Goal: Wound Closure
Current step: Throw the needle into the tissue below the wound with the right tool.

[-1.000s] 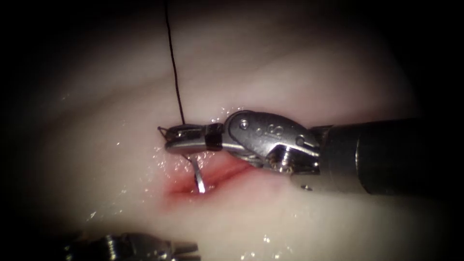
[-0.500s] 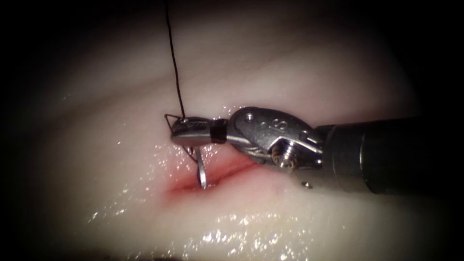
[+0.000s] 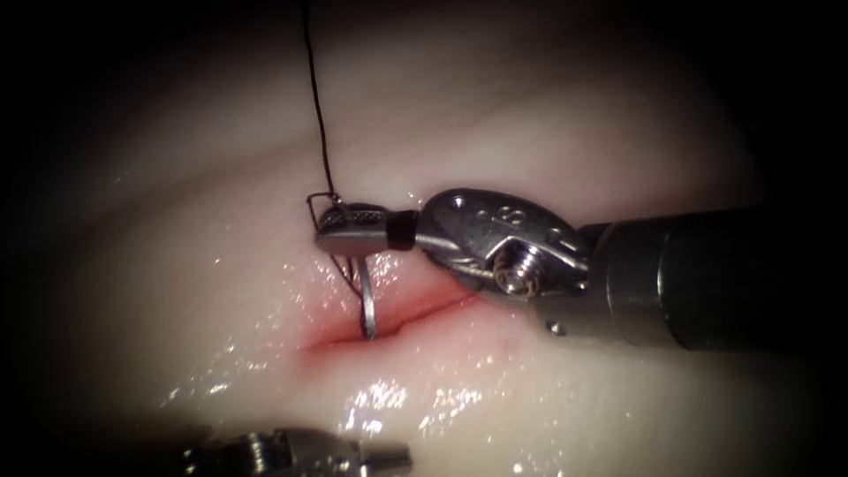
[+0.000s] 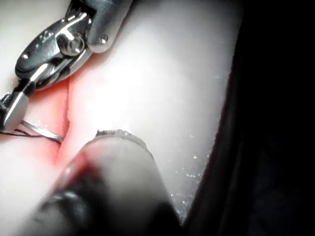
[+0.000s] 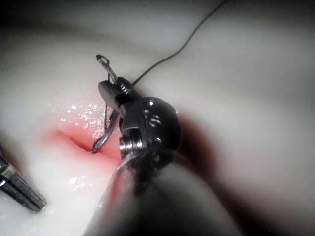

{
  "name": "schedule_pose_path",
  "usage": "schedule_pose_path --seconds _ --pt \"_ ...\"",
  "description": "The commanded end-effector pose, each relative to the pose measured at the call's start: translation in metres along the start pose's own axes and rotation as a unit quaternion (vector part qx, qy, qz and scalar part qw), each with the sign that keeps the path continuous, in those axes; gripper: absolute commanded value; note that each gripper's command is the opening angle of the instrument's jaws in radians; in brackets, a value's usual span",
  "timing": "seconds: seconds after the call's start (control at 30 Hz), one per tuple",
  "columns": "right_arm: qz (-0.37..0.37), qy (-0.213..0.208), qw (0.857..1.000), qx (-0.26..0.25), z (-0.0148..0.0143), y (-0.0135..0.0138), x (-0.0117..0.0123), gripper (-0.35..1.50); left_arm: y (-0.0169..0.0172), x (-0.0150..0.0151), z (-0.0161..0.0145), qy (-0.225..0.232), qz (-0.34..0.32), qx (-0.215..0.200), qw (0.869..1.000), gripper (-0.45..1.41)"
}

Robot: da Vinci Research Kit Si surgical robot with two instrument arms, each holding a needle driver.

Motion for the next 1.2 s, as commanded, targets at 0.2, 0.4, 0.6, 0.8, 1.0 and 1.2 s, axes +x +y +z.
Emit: schedule_pose_path --seconds 0.2,0.4,0.6,0.8,1.0,1.2 --pt "0.033 -0.005 0.999 0.010 0.0008 0.0001 -0.0011 -0.35 0.0001 -0.0013 0.0010 0.001 0.004 0.000 1.000 -0.25" --pt "0.039 -0.011 0.999 0.017 0.0006 -0.0001 -0.0017 -0.35 -0.0003 -0.0022 0.0008 0.002 0.006 -0.002 1.000 -0.25" --pt "0.039 -0.010 0.999 0.024 0.0004 -0.0012 -0.0025 -0.35 -0.0003 -0.0023 0.0006 0.002 0.007 -0.002 1.000 -0.27" --pt "0.038 -0.015 0.998 0.040 0.0008 -0.0024 -0.0035 -0.35 -0.0002 -0.0023 0.0006 0.002 0.006 -0.002 1.000 -0.27" --pt "0.058 -0.026 0.996 0.057 0.0010 -0.0022 -0.0031 -0.35 0.0000 -0.0025 0.0005 0.002 0.007 -0.002 1.000 -0.27" --pt "0.074 -0.021 0.995 0.068 0.0004 -0.0024 -0.0036 -0.35 0.0000 -0.0030 0.0000 0.003 0.010 -0.004 1.000 -0.30"
